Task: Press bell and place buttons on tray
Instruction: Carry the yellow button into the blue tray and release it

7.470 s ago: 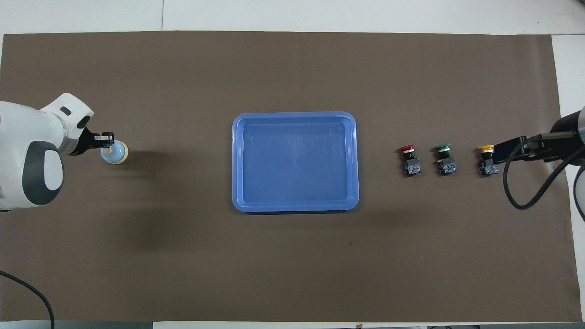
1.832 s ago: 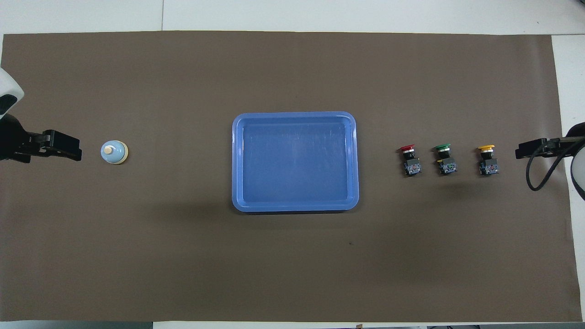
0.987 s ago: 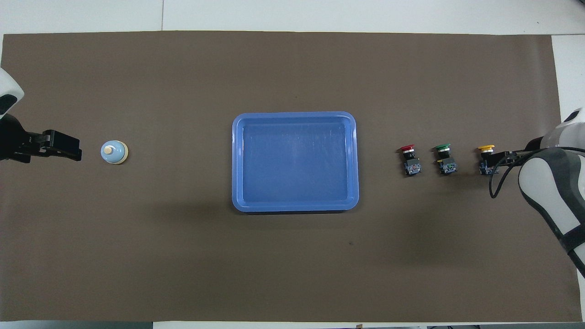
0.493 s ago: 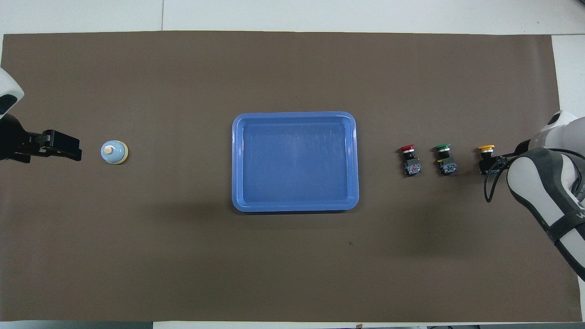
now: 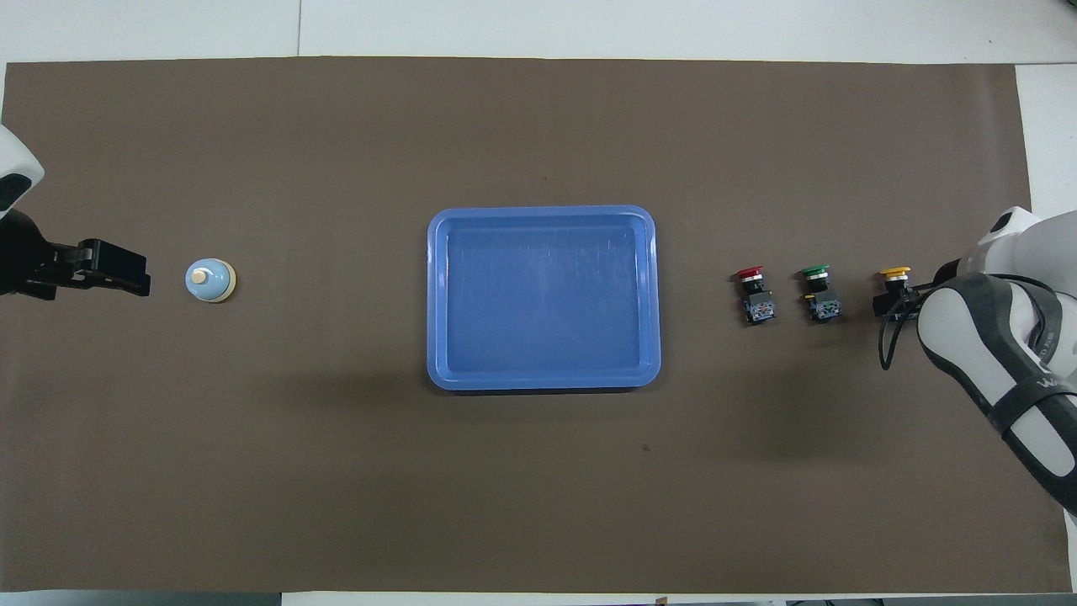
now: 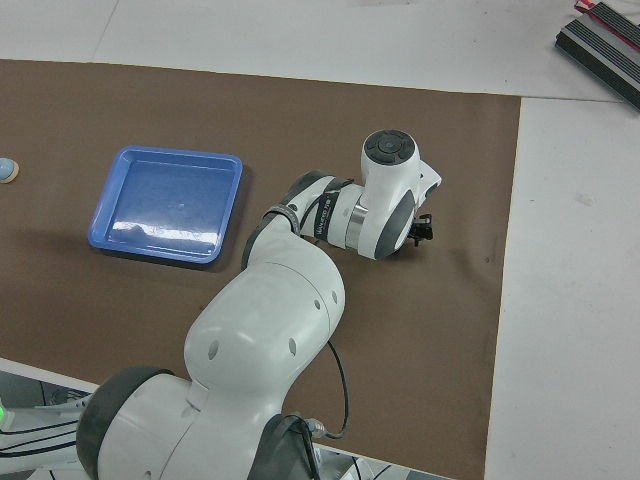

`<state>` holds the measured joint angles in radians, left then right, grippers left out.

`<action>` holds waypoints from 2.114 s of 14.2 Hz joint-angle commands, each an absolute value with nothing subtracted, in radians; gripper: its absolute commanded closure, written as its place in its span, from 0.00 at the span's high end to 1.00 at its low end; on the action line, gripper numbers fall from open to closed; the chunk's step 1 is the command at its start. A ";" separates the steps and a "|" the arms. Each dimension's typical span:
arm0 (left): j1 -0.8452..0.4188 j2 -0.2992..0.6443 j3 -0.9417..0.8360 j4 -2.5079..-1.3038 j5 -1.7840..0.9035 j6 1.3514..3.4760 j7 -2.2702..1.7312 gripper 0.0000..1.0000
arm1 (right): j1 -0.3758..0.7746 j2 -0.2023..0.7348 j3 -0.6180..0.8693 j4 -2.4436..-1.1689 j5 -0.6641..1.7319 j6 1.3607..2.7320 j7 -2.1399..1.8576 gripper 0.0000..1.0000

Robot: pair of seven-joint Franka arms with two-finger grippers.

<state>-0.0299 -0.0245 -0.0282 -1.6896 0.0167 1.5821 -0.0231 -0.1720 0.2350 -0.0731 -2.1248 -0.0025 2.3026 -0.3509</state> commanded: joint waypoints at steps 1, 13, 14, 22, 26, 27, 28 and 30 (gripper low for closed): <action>-0.020 -0.028 -0.034 -1.686 0.012 1.574 -0.025 1.00 | -0.176 0.235 -0.069 -2.131 0.015 2.321 -0.321 0.60; -0.020 -0.028 -0.034 -1.686 0.012 1.574 -0.025 1.00 | 0.013 0.224 -0.058 -1.849 0.017 2.047 -0.128 0.00; -0.020 -0.028 -0.034 -1.686 0.012 1.574 -0.025 1.00 | 0.062 0.230 -0.060 -1.845 0.015 2.062 -0.048 0.00; -0.020 -0.028 -0.034 -1.687 0.012 1.574 -0.025 1.00 | 0.440 0.420 -0.058 -1.606 0.124 2.052 0.486 0.00; -0.020 -0.028 -0.034 -1.686 0.012 1.574 -0.025 1.00 | 0.502 0.469 -0.057 -1.634 0.156 2.082 0.489 0.00; -0.020 -0.028 -0.034 -1.687 0.012 1.574 -0.025 1.00 | 0.505 0.471 -0.057 -1.649 0.158 2.083 0.494 0.00; -0.020 -0.028 -0.034 -1.686 0.012 1.574 -0.025 1.00 | 0.503 0.471 -0.057 -1.670 0.160 2.085 0.494 0.00; -0.020 -0.028 -0.034 -1.687 0.012 1.574 -0.025 1.00 | 0.503 0.460 -0.057 -1.704 0.160 2.079 0.526 0.00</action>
